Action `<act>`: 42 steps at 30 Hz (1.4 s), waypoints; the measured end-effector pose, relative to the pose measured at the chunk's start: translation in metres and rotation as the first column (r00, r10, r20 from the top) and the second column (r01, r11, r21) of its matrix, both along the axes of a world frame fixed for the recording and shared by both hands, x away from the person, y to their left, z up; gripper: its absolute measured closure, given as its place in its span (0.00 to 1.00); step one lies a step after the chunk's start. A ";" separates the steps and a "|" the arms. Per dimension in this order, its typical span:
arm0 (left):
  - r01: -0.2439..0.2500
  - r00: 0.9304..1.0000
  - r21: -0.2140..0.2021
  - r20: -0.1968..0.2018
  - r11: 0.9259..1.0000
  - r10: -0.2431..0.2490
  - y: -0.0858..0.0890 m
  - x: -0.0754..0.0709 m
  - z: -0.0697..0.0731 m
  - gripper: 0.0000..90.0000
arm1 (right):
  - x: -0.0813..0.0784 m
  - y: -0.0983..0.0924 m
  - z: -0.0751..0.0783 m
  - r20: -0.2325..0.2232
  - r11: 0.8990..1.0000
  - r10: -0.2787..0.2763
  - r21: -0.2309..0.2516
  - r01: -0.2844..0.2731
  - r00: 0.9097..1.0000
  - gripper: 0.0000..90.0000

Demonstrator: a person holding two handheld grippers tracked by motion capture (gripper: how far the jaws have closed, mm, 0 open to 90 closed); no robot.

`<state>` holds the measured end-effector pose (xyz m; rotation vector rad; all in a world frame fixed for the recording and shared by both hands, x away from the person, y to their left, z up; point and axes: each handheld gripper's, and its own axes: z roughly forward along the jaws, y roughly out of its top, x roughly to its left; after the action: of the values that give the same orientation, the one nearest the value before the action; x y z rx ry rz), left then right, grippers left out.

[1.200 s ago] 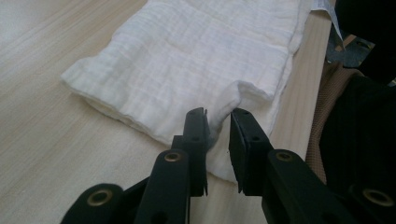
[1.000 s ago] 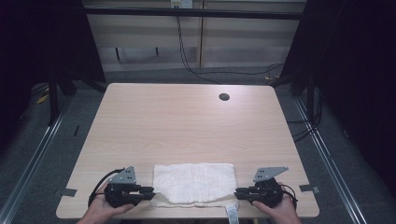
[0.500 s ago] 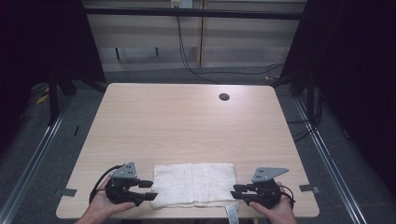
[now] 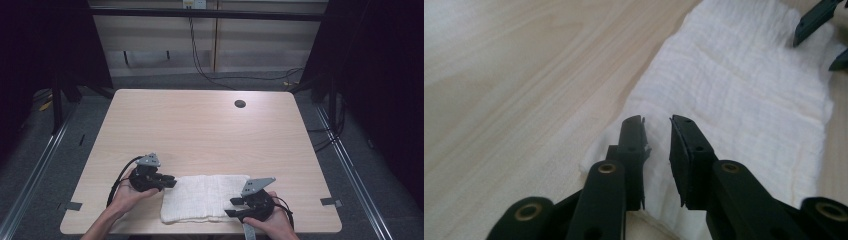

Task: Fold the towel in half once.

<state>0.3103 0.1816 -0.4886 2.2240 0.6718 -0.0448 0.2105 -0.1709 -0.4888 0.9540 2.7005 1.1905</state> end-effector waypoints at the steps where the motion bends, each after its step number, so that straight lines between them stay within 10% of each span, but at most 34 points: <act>1: 0.000 1.000 0.000 0.000 1.000 0.000 0.000 0.000 0.000 0.82 | 0.000 0.000 0.000 0.000 1.000 0.000 0.000 0.000 1.000 0.61; 7: -0.021 1.000 0.020 0.005 1.000 0.021 0.000 0.001 -0.007 0.73 | -0.006 -0.003 -0.005 0.007 1.000 0.019 -0.021 -0.019 1.000 0.50; 17: -0.019 0.999 0.032 0.027 0.999 0.018 -0.008 -0.003 -0.010 0.89 | -0.015 0.002 -0.007 0.125 0.994 0.060 -0.099 -0.048 0.990 0.62; 24: -0.014 1.000 0.031 0.015 0.999 0.014 -0.018 -0.001 -0.010 0.99 | -0.003 -0.006 -0.005 0.088 0.995 0.025 -0.099 -0.016 0.996 0.92; 37: 0.037 0.999 0.029 -0.022 0.999 -0.037 -0.044 -0.001 -0.009 1.00 | -0.009 -0.043 -0.003 0.041 0.996 -0.011 -0.085 0.014 0.999 0.95; 42: 0.044 0.999 -0.031 -0.020 0.999 -0.045 -0.041 -0.001 -0.006 0.97 | -0.011 -0.048 0.001 0.039 0.998 -0.041 -0.048 0.043 0.998 0.75</act>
<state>0.3096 0.1406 -0.4945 2.2118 0.6292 -0.1001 0.1993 -0.2189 -0.4878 0.9666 2.6537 1.1187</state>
